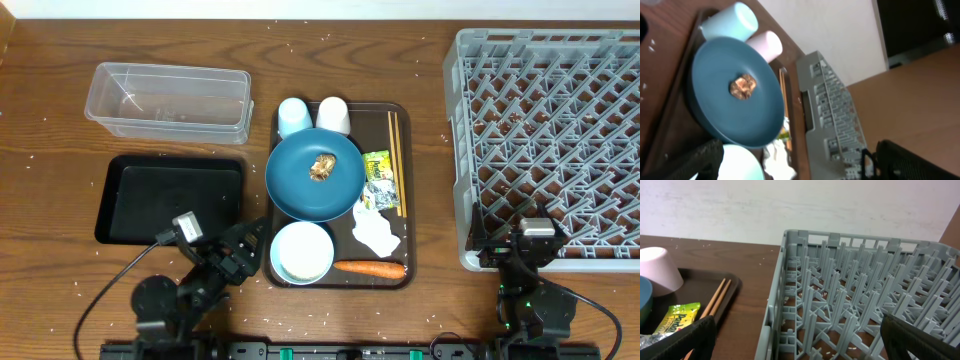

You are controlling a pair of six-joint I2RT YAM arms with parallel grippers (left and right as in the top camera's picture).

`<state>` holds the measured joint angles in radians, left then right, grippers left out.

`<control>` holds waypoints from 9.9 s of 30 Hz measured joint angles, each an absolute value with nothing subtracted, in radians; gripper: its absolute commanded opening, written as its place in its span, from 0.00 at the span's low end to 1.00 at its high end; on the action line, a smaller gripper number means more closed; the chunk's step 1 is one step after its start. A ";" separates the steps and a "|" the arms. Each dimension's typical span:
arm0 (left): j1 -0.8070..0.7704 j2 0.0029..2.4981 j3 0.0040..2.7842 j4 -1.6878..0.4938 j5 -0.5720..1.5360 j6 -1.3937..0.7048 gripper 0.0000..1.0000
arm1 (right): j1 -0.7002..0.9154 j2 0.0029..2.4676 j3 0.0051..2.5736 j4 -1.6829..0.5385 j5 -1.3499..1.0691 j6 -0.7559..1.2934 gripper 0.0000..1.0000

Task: Sort waste into correct bins and load items into the dishwasher rack
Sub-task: 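Move the left gripper toward the white rice bowl on the tray, then grasp the white rice bowl rim with the left gripper, then carry the rice bowl left over the black tray, then tilt the bowl with the left gripper to pour rice onto black tray, then return the empty bowl to the brown tray with the left gripper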

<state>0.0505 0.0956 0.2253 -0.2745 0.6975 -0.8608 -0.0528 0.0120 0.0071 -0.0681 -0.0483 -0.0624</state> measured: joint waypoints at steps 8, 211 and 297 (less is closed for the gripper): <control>0.051 0.484 0.762 -0.815 0.648 -0.596 0.98 | -0.053 0.013 0.007 -0.068 -0.048 -0.062 0.99; 0.726 1.745 1.048 -0.843 1.547 -0.077 0.06 | -0.053 0.013 0.007 -0.067 -0.048 -0.062 0.99; -0.541 1.006 1.043 -1.087 0.264 -0.574 0.06 | -0.053 0.013 0.007 -0.067 -0.047 -0.062 0.99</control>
<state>-0.5407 1.0061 1.0431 -1.0866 0.2642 -0.5743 -0.0528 0.0128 0.0071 -0.0673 -0.0475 -0.0624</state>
